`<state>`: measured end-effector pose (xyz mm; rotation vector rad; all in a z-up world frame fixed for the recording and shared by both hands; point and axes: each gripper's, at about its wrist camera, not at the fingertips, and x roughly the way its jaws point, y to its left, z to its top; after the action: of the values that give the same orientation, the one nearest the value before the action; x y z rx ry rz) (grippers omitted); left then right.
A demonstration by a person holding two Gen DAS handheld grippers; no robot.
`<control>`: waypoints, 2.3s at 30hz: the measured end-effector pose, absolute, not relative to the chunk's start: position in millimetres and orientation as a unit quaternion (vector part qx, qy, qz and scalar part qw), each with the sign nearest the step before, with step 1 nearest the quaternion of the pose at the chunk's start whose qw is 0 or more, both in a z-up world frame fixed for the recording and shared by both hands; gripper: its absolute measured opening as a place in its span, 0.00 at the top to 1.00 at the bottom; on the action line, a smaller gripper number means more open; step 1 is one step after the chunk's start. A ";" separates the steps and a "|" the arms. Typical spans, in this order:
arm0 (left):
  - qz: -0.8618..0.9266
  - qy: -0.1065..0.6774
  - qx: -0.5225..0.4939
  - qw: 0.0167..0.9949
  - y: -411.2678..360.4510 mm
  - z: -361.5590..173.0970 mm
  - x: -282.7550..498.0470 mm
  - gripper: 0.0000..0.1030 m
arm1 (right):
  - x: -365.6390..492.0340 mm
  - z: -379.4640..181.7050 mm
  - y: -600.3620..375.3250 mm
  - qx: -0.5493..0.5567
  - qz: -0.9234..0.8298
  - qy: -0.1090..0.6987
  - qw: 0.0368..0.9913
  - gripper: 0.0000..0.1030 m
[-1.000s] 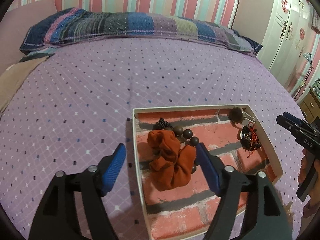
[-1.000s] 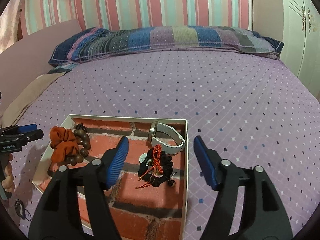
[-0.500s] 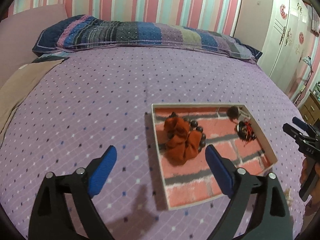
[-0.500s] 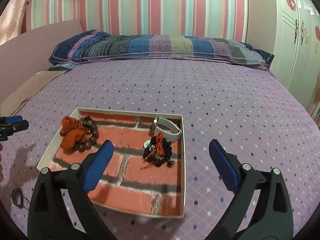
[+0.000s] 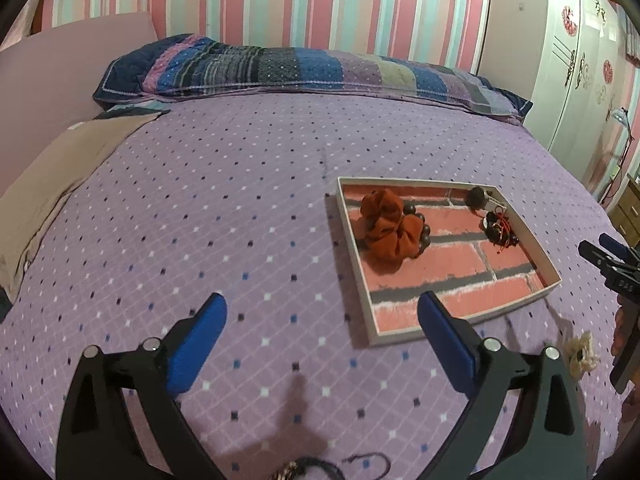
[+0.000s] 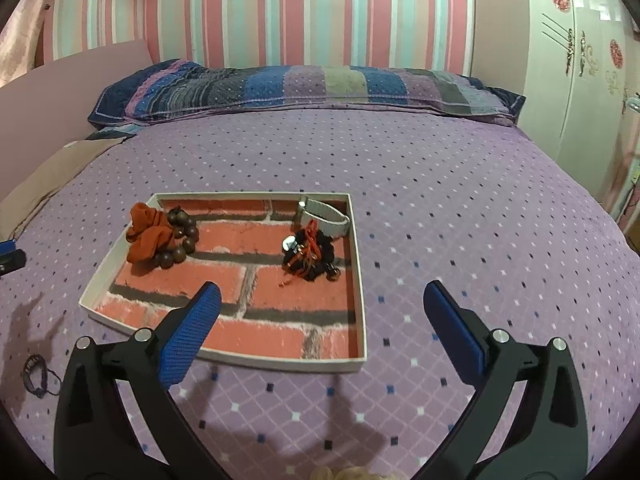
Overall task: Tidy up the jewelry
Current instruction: 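Withdraw both open tools from the tray toward the remaining items, then grasp the red-ball hair tie with the right tool while the left tool grasps the leather bracelet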
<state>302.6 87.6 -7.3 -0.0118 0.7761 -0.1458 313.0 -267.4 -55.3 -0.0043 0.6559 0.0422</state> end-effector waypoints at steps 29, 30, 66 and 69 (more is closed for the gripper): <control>-0.036 0.398 0.006 0.917 115.7 -82.3 200.3 0.09 | 190.4 -125.5 -217.5 -0.036 0.038 0.355 0.933 0.16; -0.037 0.399 0.006 0.916 116.1 -84.4 197.3 0.09 | 187.4 -127.5 -215.4 -0.038 0.040 0.357 0.932 0.17; -0.044 0.418 0.018 0.907 108.9 -108.1 206.5 0.79 | 185.9 -155.6 -199.3 -0.026 0.073 0.398 0.914 0.81; -0.045 0.419 0.015 0.907 109.4 -107.4 206.7 0.79 | 185.5 -154.5 -198.7 -0.026 0.073 0.396 0.915 0.82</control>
<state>206.7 109.4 -107.4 0.0313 0.8641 -0.0925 185.5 -198.7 -154.5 -0.0543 0.8157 0.1493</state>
